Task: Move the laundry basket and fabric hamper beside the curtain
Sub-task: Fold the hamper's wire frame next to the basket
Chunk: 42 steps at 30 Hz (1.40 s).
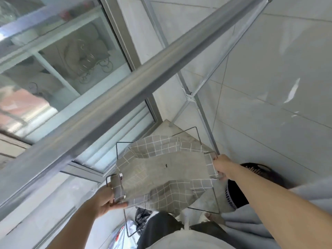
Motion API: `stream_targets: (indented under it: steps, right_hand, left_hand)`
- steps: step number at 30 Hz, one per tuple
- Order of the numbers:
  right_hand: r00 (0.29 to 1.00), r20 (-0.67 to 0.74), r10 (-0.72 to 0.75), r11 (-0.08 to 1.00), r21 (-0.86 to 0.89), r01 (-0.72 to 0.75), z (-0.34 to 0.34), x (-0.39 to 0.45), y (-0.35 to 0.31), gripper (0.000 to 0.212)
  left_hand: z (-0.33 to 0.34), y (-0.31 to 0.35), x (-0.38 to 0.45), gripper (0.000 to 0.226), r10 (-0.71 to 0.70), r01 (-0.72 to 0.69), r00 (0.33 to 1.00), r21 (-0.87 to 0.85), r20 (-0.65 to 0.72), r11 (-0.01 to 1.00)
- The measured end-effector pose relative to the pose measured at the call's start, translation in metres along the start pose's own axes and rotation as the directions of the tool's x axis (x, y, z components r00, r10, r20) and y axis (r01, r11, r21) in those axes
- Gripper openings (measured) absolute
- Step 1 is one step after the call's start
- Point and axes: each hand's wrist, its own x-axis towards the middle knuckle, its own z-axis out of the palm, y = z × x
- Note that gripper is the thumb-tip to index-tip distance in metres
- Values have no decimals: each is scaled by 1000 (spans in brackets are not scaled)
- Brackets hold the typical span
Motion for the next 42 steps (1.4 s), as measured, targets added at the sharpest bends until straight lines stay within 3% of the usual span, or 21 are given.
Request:
stream_targets:
  steps: [3,7,14,17,21,27,32,36,42]
  right_hand:
    - [987,21,161,940,303,-160,-7,5,30,37]
    - [966,26,258,807,544,-230,-16,21,64,38]
    - [930,26,366,611,747,-262,-9,59,119,50]
    - [929,55,367,582,765,-276,8,75,138,39]
    - [929,38,368,578,773,-261,36,91,160,59]
    - [908,176,379,563,735,-377,80,123,171,56]
    - [915,116,386,642,679,-356,115,155,167,74]
    - [885,133,446,651,631,-422,137,172,165,81]
    - [889,136,437,676,603,-425,160,191,145,71]
  left_hand:
    - [25,23,3,63,56,-52,998,129,-28,990]
    - [67,51,9,68,103,-102,995,233,10,967]
    - [124,67,47,80,64,-92,994,328,93,940]
    - [148,62,69,80,38,-64,996,334,83,940]
    - [178,41,106,78,10,-29,998,289,67,957]
    - [185,25,149,74,-35,0,989,231,146,973]
    - [151,40,157,96,-98,-34,943,385,317,922]
    - [115,57,163,101,-114,-40,936,421,334,906]
    - [93,67,191,98,-151,-1,937,434,316,901]
